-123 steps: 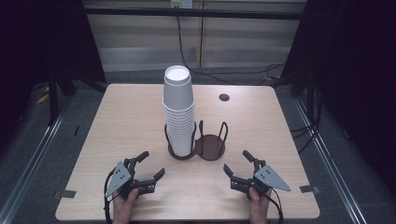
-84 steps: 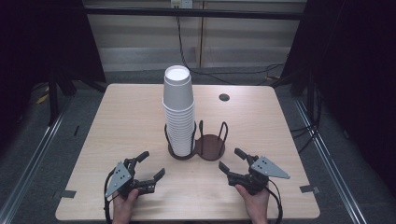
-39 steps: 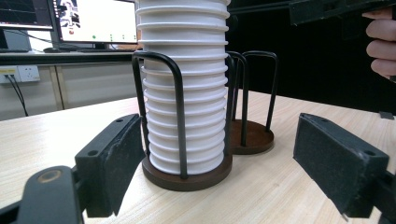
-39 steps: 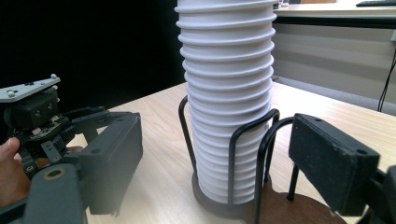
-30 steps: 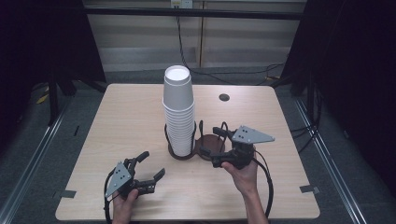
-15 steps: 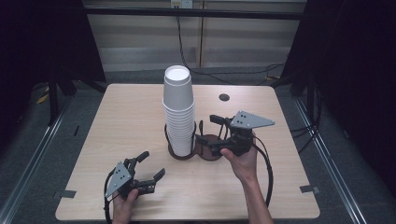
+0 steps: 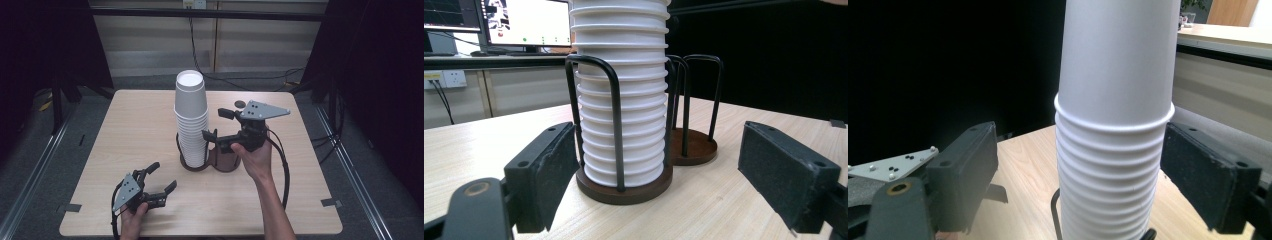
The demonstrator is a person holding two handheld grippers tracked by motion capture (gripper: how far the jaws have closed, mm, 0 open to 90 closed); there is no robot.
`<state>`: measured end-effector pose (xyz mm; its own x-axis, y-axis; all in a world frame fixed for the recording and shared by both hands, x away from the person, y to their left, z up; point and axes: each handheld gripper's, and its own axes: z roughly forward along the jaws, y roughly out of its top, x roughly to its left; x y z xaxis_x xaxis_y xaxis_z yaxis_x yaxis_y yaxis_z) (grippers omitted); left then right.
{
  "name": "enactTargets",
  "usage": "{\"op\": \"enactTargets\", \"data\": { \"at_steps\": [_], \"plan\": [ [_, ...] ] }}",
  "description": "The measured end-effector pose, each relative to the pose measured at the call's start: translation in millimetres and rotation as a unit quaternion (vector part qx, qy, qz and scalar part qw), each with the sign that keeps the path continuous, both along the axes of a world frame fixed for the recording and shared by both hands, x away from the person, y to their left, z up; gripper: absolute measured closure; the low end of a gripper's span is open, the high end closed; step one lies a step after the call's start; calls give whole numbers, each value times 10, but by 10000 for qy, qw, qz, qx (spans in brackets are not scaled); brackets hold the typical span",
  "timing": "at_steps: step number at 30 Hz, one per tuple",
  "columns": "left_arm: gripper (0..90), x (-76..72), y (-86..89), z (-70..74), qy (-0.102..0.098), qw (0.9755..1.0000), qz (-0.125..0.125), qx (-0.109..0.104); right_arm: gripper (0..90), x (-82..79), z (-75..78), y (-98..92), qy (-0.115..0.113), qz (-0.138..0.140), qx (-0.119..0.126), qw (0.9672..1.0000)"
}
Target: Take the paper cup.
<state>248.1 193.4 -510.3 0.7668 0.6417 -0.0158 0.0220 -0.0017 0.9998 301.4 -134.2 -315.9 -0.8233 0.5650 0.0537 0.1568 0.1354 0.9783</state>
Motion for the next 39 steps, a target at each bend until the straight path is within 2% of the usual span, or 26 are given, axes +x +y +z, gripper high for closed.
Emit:
{"op": "enactTargets", "data": {
  "at_steps": [15,17,22,33,34,39],
  "plan": [
    [158,0,0,0,-1,10000,-1,-2,156,136,255,168,78,103,-387,9992],
    [158,0,0,0,-2,10000,-1,-2,151,191,315,198,117,107,-474,9988],
    [158,0,0,0,-1,10000,0,-2,141,317,347,237,279,143,-588,9978],
    [158,0,0,0,-3,10000,0,-1,138,492,471,297,412,155,-675,9967],
    [158,0,0,0,-3,10000,-1,-1,137,544,485,315,485,128,-704,9963],
    [158,0,0,0,-4,10000,-1,-3,131,614,531,393,489,119,-816,9954]
  ]
}}
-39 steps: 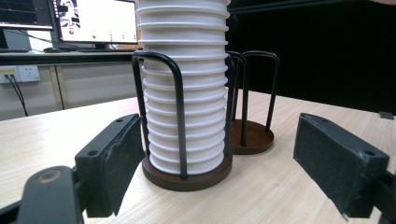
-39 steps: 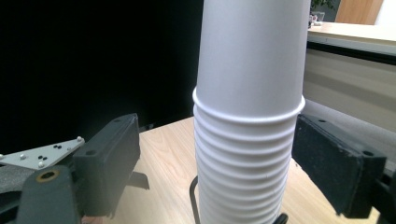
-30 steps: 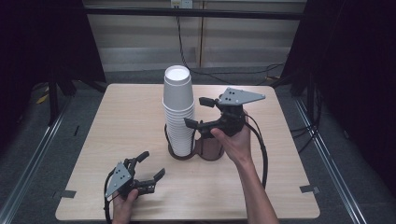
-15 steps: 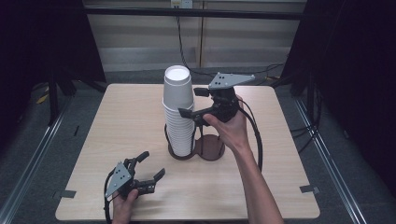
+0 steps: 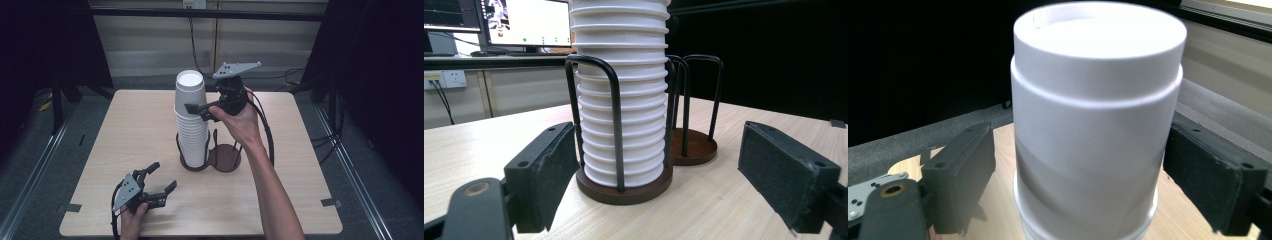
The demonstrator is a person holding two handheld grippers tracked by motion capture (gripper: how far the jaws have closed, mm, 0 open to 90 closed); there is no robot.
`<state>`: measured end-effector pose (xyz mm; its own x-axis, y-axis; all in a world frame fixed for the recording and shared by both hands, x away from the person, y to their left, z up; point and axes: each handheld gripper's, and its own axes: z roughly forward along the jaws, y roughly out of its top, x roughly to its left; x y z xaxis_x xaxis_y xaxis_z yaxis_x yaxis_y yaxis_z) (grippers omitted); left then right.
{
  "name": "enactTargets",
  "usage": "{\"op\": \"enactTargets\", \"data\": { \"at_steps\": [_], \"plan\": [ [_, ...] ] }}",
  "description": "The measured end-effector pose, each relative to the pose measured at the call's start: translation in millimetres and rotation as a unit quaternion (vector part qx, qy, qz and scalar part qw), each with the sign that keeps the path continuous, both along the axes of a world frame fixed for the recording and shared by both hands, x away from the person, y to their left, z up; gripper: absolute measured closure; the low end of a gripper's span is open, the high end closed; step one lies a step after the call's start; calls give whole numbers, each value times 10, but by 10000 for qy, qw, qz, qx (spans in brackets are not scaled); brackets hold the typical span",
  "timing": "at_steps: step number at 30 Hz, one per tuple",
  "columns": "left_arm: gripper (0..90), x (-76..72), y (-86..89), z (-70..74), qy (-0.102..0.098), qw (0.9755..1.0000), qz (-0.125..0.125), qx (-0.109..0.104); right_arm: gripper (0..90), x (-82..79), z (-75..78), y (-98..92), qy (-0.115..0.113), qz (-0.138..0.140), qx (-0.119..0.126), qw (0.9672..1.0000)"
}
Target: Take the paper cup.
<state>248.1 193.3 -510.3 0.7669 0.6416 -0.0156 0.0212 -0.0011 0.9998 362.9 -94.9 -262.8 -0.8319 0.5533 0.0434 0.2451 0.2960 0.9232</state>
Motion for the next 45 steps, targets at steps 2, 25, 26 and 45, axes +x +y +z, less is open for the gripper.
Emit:
{"op": "enactTargets", "data": {
  "at_steps": [2,25,26,45],
  "plan": [
    [158,0,0,0,0,10000,0,0,132,17,20,23,-3,-4,-51,10000],
    [158,0,0,0,0,10000,-4,-2,201,154,130,192,-93,-59,-86,9999],
    [158,1,0,0,0,10000,-5,-1,203,151,133,193,-94,-69,-96,9999],
    [158,0,0,0,2,10000,0,-2,213,100,223,161,-309,-118,181,9993]
  ]
}}
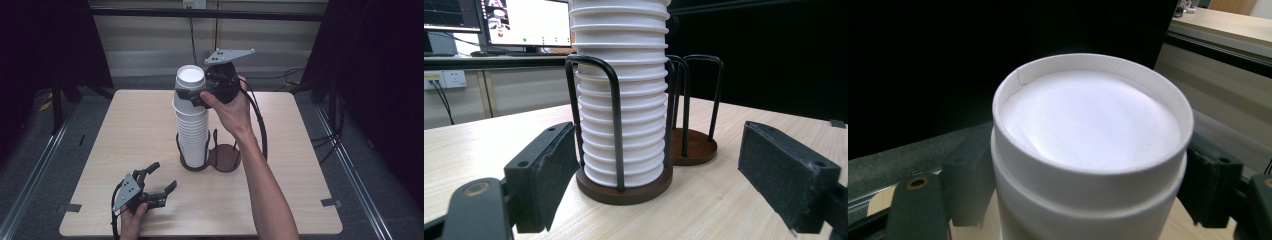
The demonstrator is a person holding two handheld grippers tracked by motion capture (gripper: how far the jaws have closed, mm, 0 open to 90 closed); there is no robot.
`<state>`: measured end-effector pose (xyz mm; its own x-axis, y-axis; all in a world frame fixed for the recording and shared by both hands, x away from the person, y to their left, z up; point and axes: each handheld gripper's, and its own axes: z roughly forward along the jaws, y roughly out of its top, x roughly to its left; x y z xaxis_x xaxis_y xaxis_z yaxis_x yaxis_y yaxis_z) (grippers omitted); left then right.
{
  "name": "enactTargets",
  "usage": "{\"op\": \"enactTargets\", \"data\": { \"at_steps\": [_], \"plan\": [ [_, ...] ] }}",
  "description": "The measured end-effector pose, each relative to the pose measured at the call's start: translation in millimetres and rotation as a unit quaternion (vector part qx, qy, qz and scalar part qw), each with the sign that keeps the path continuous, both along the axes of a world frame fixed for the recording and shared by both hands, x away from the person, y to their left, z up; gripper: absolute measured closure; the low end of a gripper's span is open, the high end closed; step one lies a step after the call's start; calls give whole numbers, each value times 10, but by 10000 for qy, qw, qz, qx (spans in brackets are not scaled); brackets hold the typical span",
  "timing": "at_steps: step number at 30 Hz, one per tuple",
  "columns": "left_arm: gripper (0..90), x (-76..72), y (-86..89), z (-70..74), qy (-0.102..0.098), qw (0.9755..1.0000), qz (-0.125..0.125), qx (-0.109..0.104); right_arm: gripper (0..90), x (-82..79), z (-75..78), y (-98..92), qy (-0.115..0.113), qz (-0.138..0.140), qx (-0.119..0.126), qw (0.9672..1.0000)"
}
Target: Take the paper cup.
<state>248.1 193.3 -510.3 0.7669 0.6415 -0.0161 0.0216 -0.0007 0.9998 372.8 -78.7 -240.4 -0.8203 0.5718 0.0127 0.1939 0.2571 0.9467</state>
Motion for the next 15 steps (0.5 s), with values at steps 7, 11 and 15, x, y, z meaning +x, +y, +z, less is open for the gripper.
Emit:
{"op": "enactTargets", "data": {
  "at_steps": [7,11,15],
  "plan": [
    [158,0,0,0,-1,10000,1,2,215,-28,42,-32,-117,-25,165,9998],
    [158,0,0,0,-2,10000,0,2,215,-47,83,-50,-174,-27,257,9995],
    [158,0,0,0,-2,10000,0,1,216,-55,105,-62,-206,-24,314,9993]
  ]
}}
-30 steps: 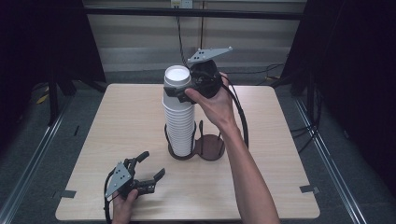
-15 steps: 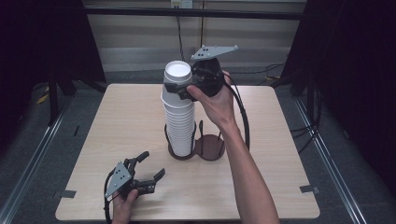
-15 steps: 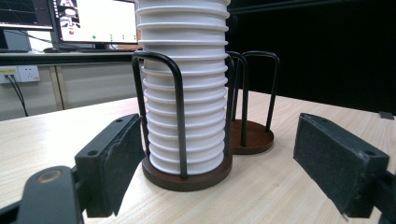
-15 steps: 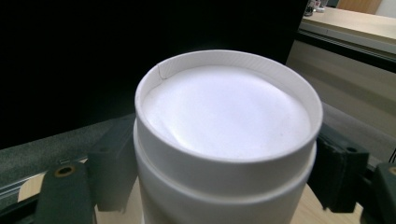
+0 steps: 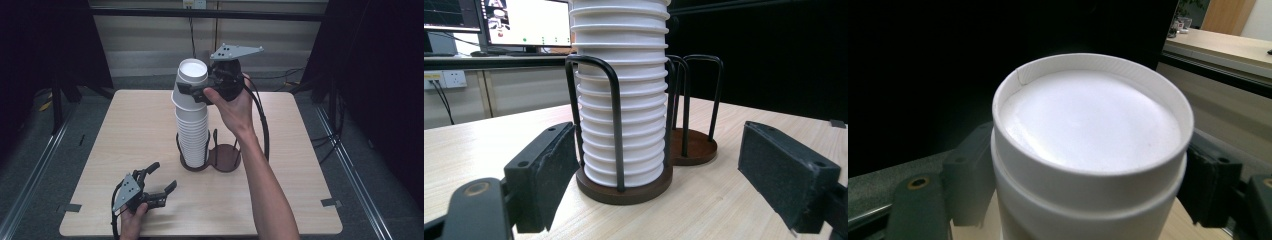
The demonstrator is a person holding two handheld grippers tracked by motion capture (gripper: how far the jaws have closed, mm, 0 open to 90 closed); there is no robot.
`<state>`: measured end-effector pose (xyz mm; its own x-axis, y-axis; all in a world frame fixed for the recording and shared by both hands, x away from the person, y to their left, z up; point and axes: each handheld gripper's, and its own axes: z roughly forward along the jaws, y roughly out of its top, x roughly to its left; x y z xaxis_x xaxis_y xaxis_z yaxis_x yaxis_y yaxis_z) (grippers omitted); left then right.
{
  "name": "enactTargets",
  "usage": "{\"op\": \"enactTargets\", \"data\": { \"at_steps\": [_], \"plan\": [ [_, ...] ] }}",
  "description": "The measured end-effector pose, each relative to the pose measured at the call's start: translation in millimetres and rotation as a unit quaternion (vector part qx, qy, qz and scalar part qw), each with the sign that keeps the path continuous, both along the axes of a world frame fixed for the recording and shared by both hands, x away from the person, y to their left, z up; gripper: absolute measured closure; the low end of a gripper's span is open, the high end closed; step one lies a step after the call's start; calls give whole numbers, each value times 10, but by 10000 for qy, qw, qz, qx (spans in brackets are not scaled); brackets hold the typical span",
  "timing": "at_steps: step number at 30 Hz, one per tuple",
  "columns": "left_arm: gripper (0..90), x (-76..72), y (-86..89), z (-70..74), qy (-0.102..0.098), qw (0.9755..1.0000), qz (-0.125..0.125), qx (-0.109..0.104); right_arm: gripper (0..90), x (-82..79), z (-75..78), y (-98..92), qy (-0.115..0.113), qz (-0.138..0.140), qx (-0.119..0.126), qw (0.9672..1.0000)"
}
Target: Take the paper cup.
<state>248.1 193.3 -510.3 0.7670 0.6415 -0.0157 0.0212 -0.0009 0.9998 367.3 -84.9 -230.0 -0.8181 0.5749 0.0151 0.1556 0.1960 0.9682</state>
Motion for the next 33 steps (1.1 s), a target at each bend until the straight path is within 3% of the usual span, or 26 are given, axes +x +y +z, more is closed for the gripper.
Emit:
{"op": "enactTargets", "data": {
  "at_steps": [14,33],
  "plan": [
    [158,0,0,0,2,10000,0,0,217,-38,65,-75,-180,36,328,9993],
    [158,0,0,0,1,10000,0,3,219,-101,145,-158,-367,-43,590,9976]
  ]
}}
